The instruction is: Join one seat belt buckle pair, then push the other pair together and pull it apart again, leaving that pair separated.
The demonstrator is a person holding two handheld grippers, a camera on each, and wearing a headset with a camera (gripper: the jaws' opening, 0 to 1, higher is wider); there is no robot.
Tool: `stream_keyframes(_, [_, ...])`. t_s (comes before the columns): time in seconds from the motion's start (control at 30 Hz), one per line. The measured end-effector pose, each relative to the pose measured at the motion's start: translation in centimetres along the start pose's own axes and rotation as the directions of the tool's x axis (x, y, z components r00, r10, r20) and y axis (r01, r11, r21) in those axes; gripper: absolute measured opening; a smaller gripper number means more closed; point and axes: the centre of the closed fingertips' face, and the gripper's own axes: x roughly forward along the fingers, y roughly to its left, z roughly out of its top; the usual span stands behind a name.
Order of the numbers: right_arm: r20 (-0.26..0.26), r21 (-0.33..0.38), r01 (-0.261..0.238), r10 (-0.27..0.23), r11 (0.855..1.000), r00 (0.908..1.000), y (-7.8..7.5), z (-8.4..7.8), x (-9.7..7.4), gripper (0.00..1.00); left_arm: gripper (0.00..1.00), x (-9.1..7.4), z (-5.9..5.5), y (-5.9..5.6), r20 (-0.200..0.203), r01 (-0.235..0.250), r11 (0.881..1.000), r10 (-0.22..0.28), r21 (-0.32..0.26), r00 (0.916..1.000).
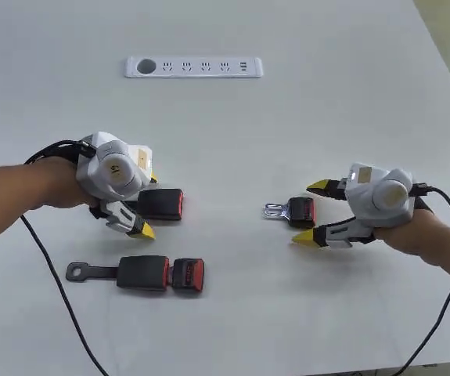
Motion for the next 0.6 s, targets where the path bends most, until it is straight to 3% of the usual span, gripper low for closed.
stream_keyframes(0.07, [0.032, 0.057, 0.016, -0.018, 0.998, 0.9993, 0.3, 0.6, -0.1, 0.76, 0.71, -0.6, 0.2, 0.6, 0.023, -0.041, 0.998, 0.042, -0.051, 0.9989])
stream_keyframes(0.13, [0.040, 0.057, 0.048, -0.050, 0.997, 0.9979, 0.3, 0.8, -0.3, 0.81, 0.78, -1.6, 0.2, 1.1, 0.049, -0.085, 0.985, 0.093, -0.150, 0.9944])
stream_keyframes(0.2, [0.068, 0.074, 0.081, -0.086, 0.994, 0.9940, 0.1, 1.2, -0.4, 0.82, 0.88, -2.5, 0.1, 1.6, 0.072, -0.140, 0.959, 0.162, -0.246, 0.9841])
stream_keyframes(0.27, [0.092, 0.090, 0.121, -0.129, 0.989, 0.9873, 0.2, 1.5, -0.6, 0.85, 0.99, -3.5, 0.5, 1.6, 0.138, -0.175, 0.934, 0.227, -0.311, 0.9641])
stream_keyframes(0.3, [0.095, 0.099, 0.120, -0.130, 0.988, 0.9870, 0.5, 1.6, -0.7, 0.87, 1.00, -4.0, 0.3, 1.6, 0.145, -0.194, 0.926, 0.251, -0.325, 0.9569])
stream_keyframes(0.37, [0.102, 0.116, 0.132, -0.145, 0.984, 0.9842, 1.0, 1.6, -0.9, 0.88, 0.98, -4.9, -0.7, 1.1, 0.122, -0.228, 0.903, 0.289, -0.363, 0.9496])
stream_keyframes(0.43, [0.116, 0.116, 0.169, -0.183, 0.979, 0.9764, 1.1, 2.0, -1.3, 0.89, 1.00, -5.8, -1.0, 0.3, 0.133, -0.237, 0.890, 0.309, -0.390, 0.9416])
stream_keyframes(0.47, [0.121, 0.123, 0.179, -0.194, 0.976, 0.9735, 1.2, 2.2, -1.5, 0.90, 1.00, -6.2, -1.0, 0.1, 0.144, -0.244, 0.880, 0.326, -0.406, 0.9345])
stream_keyframes(0.57, [0.146, 0.117, 0.230, -0.245, 0.966, 0.9583, 1.4, 3.2, -2.1, 0.91, 1.00, -7.9, -1.1, -0.7, 0.182, -0.262, 0.835, 0.389, -0.484, 0.9033])
stream_keyframes(0.6, [0.155, 0.119, 0.231, -0.248, 0.966, 0.9564, 1.7, 3.5, -2.2, 0.92, 1.00, -8.3, -1.3, -1.1, 0.180, -0.264, 0.833, 0.391, -0.486, 0.9027])
